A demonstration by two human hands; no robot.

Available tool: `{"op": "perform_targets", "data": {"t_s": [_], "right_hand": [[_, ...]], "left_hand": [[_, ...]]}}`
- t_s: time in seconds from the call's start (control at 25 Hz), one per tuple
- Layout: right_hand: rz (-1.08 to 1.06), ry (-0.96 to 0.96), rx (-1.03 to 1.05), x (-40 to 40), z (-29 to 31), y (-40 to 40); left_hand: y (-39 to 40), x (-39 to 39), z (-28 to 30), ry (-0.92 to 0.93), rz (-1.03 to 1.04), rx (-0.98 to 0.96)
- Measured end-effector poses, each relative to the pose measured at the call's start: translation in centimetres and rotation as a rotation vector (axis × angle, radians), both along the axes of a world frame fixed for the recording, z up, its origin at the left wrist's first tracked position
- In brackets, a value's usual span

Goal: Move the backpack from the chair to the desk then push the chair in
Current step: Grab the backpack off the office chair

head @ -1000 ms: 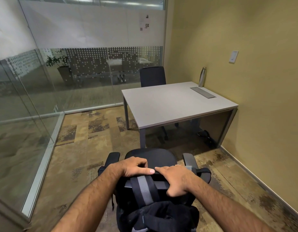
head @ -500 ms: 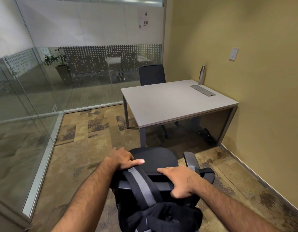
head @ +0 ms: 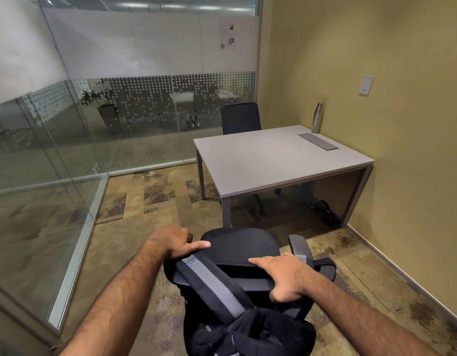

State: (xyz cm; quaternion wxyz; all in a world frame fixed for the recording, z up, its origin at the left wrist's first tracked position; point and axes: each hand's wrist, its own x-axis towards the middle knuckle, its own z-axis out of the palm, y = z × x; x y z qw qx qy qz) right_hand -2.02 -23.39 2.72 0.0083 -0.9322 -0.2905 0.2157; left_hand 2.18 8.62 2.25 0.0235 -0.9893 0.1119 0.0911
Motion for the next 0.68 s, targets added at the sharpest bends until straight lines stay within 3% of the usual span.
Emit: {"op": "perform_targets", "data": {"t_s": [0.52,0.6,0.68], "right_hand": [[0.002,0.010,0.004,0.2,-0.1,0.2],[-0.009,0.077,0.130,0.1,0.1,-0.4],[-0.191,0.086,0.426,0.2,0.2,-1.1]], "left_hand": [[1.4,-4.2,2.8,0.213,0.095,-0.115],[1.3,-5.1,3.1,0.232,0.068,-0.114],[1.1,-5.7,3.4,0.263,0.029,-0.090]]}}
